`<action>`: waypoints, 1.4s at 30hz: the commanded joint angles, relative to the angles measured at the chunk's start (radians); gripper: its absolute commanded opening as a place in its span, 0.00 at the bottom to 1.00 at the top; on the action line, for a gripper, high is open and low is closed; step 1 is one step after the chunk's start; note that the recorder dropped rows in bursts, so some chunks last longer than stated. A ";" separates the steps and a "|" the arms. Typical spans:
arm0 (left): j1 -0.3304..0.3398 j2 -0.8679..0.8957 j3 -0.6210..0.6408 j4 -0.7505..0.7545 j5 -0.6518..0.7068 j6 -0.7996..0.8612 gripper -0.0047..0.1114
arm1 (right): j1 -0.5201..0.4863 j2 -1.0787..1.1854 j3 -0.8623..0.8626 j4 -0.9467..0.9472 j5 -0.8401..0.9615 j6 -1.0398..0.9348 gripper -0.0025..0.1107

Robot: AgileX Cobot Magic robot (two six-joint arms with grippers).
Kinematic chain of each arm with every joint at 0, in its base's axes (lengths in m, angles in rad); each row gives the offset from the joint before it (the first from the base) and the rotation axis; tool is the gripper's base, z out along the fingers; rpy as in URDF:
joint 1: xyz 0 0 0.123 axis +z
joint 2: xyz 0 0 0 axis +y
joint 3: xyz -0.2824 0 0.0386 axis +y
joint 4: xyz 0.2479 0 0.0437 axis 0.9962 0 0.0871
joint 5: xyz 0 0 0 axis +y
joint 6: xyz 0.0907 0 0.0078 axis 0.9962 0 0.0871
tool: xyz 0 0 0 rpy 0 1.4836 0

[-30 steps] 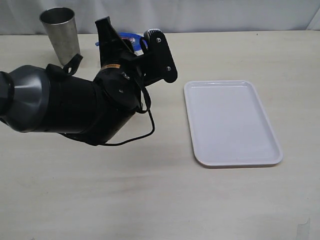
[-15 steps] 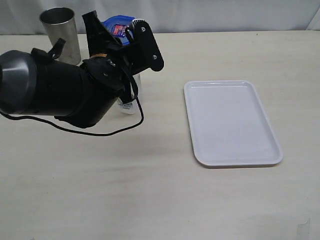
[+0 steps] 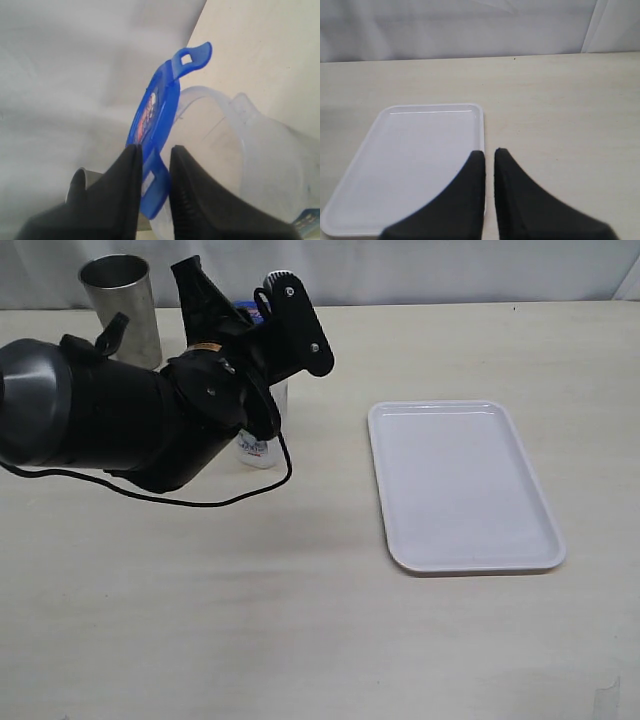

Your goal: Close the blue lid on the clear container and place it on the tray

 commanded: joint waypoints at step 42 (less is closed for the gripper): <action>0.004 -0.003 0.000 -0.026 -0.297 -0.159 0.20 | -0.003 -0.001 0.003 0.003 0.001 0.000 0.08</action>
